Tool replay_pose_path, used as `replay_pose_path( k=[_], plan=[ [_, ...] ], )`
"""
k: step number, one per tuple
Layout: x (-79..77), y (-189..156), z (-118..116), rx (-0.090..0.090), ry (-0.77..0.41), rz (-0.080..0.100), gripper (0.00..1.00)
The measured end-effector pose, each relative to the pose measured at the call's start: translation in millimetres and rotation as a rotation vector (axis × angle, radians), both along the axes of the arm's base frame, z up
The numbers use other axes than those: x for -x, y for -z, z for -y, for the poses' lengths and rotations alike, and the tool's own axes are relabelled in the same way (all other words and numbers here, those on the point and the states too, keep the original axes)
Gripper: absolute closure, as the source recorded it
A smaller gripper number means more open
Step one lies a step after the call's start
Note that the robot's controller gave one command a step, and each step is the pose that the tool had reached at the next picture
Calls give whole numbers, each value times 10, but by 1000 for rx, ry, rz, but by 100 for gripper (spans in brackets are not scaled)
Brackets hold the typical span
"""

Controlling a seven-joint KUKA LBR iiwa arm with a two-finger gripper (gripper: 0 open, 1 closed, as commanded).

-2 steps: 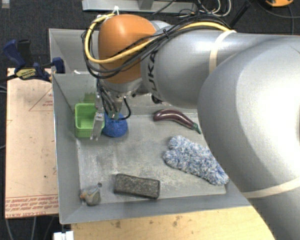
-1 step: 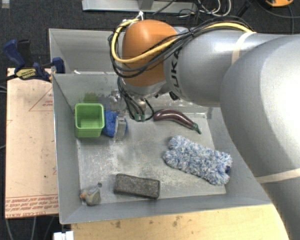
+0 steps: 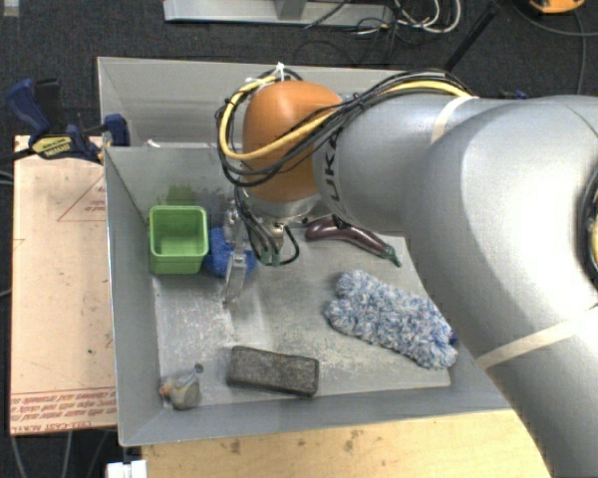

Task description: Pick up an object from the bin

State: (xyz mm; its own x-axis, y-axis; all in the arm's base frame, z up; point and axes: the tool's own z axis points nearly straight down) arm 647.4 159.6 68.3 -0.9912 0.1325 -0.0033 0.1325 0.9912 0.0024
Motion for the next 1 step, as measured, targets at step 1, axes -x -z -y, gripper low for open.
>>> replay_pose_path(
  k=[1],
  plan=[
    [56,-74,4,-2,27,10,100]
  ],
)
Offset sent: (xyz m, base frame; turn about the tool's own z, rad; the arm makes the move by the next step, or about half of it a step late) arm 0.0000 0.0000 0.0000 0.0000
